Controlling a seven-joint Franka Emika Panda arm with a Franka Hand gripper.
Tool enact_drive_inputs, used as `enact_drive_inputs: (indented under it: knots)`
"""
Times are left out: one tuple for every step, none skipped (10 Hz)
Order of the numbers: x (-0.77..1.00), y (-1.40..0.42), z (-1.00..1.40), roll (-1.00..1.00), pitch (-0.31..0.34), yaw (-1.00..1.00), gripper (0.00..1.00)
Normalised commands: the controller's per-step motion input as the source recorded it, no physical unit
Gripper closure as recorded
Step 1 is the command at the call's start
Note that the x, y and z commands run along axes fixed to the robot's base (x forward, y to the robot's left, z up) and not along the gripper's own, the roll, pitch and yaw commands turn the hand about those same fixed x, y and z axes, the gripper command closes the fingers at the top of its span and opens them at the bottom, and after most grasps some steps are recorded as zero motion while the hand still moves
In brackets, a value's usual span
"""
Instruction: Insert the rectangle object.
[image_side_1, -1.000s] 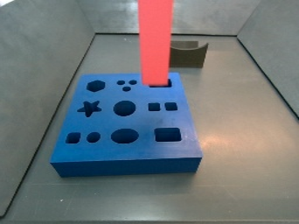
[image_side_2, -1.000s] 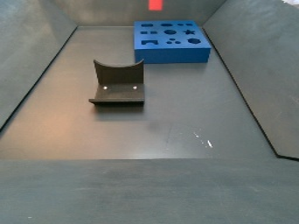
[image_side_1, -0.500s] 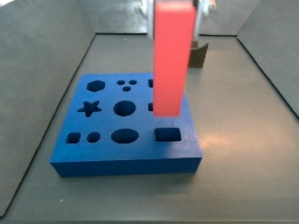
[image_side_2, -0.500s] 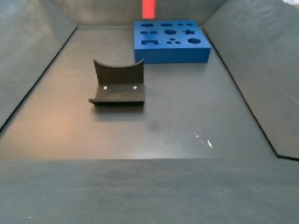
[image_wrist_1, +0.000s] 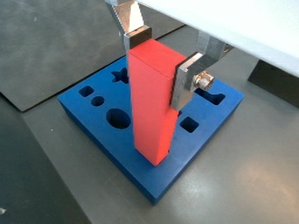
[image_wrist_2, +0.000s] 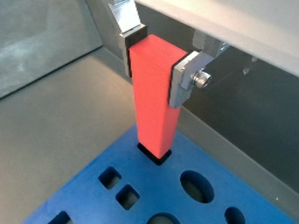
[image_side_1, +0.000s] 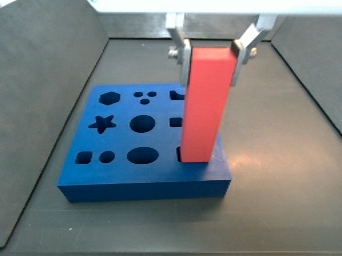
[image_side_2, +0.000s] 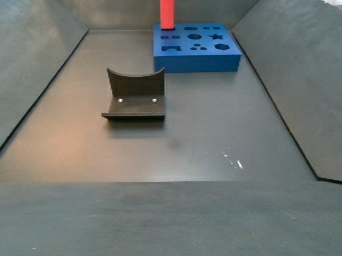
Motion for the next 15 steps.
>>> enact_drive_inputs:
  knots:
    - [-0.21,0.07,-0.24,0.0,0.0,0.0,1.0]
    - [-0.09,0.12,-0.23,0.01,0.0,0.03,1.0]
    - [-0.05,0.2,-0.22,0.05,0.007,0.04,1.0]
    - [-0.01,0.12,-0.28,0.07,0.006,0.04,1.0]
    - [0.02,0.0,-0.38,0.01,0.0,0.0,1.0]
    - [0.11,-0.01,-0.47,0.01,0.0,0.0,1.0]
    - [0.21,-0.11,-0.41,0.05,0.0,0.0,1.0]
    - [0.24,-0.14,-0.38,0.06,0.01,0.0,1.0]
    - [0.21,-0.12,-0.43,0.06,0.0,0.0,1.0]
    - [0.09,-0.12,-0.43,0.08,0.0,0.0,1.0]
    - [0.0,-0.14,-0.47,0.08,-0.049,0.0,1.0]
    - [0.0,-0.17,-0.5,0.12,-0.066,0.0,1.0]
    - [-0.01,-0.21,-0.53,0.16,-0.051,-0.03,1.0]
    - [-0.07,-0.17,-0.5,0.15,-0.021,-0.1,1.0]
    - [-0.17,0.0,-0.47,0.11,0.0,-0.16,1.0]
